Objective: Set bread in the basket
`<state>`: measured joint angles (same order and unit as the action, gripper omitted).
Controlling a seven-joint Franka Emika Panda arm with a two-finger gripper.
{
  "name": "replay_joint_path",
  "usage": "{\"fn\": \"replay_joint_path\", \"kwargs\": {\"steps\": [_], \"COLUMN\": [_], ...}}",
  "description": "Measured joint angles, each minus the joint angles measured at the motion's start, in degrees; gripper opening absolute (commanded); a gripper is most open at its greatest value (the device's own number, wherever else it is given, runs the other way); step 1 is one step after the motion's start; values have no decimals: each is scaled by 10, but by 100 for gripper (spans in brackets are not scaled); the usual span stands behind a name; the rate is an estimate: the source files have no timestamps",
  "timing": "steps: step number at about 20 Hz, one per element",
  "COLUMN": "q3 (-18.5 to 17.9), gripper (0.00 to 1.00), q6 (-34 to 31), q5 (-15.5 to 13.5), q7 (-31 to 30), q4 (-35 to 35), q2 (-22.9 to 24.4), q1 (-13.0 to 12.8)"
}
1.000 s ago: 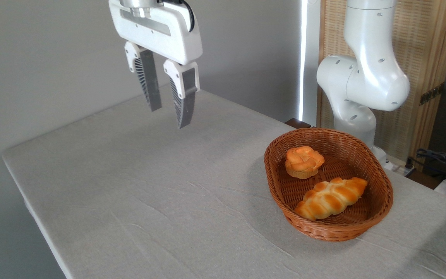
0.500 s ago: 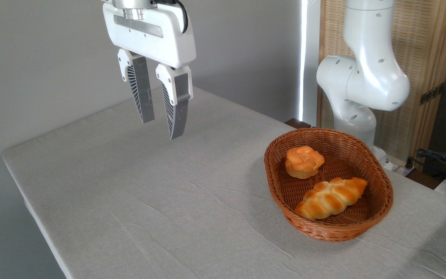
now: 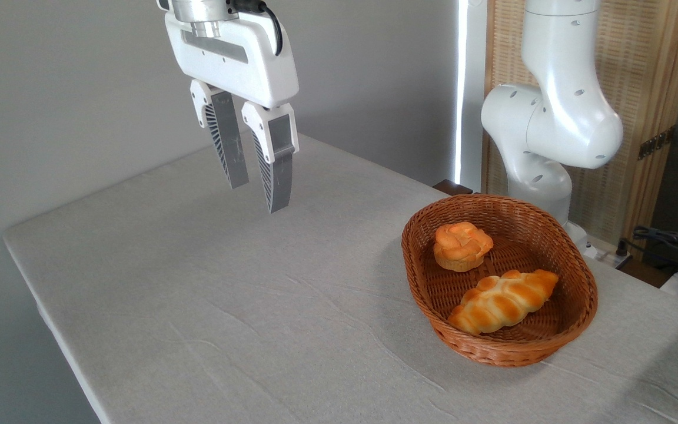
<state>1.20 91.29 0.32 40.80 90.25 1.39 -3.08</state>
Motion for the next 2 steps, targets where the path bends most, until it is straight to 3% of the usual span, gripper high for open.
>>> {"fn": "replay_joint_path", "kwargs": {"steps": [2], "q3": [0], "gripper": [100], "q6": [0], "q5": [0], "q7": [0], "q4": [0], "q2": [0], "q1": [0]}}
